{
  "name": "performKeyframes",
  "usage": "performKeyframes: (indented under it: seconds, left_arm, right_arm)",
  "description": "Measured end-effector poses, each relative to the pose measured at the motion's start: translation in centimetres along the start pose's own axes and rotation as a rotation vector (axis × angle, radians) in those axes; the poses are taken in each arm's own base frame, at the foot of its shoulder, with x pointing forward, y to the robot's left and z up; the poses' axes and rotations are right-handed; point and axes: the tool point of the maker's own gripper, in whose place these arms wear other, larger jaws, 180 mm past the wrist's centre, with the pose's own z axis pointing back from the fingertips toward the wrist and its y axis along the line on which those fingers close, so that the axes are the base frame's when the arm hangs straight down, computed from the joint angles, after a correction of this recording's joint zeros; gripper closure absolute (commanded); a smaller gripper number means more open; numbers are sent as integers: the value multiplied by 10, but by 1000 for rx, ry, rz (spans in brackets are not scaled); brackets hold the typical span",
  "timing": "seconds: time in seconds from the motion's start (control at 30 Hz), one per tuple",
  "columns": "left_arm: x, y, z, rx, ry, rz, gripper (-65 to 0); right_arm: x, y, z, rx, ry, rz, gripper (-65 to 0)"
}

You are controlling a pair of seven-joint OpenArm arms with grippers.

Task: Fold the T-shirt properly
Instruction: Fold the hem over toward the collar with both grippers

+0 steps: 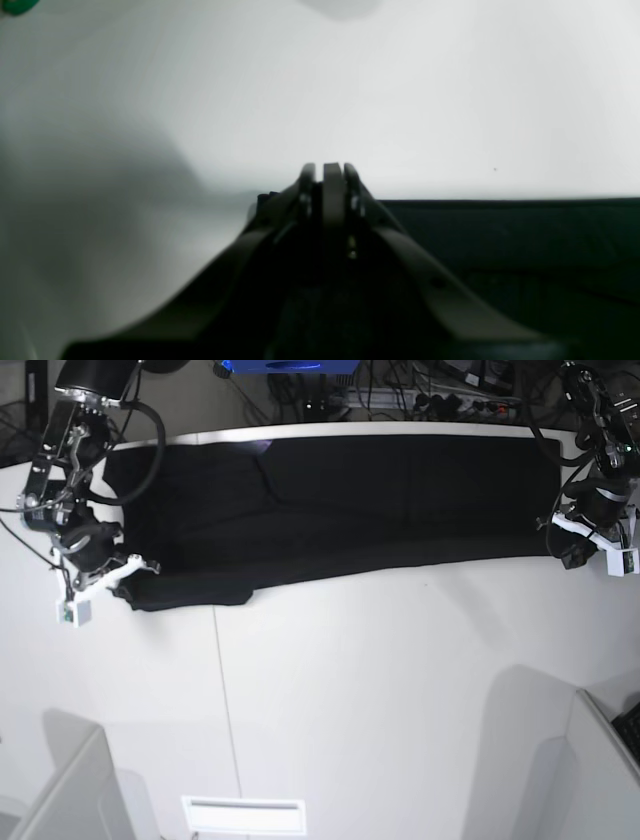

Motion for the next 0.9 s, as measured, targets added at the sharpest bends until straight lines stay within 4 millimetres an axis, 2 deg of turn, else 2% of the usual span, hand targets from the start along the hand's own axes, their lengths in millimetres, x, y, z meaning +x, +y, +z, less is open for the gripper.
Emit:
performKeyframes:
  seconds: [0.13,0.2,0.4,0.6,0.9]
  left_arm:
    - [-8,-1,5,-1,19,-9,0]
    - [-11,0,6,1,27,-10,0]
    - [-13,1,7,2,34,-13,0]
    - [-16,1,8,4,42,-15,0]
    - [-19,2,9,7,49,-17,0]
  right_arm:
    - [-1,-1,3,-4,12,3,0]
    - [-3,-2,12,-8,6,2,0]
    - [-18,-8,20,-35,47,-28,0]
    - [-33,-18,31,-17,90,-137,0]
    - [-37,-26,51,38,113,-252,0]
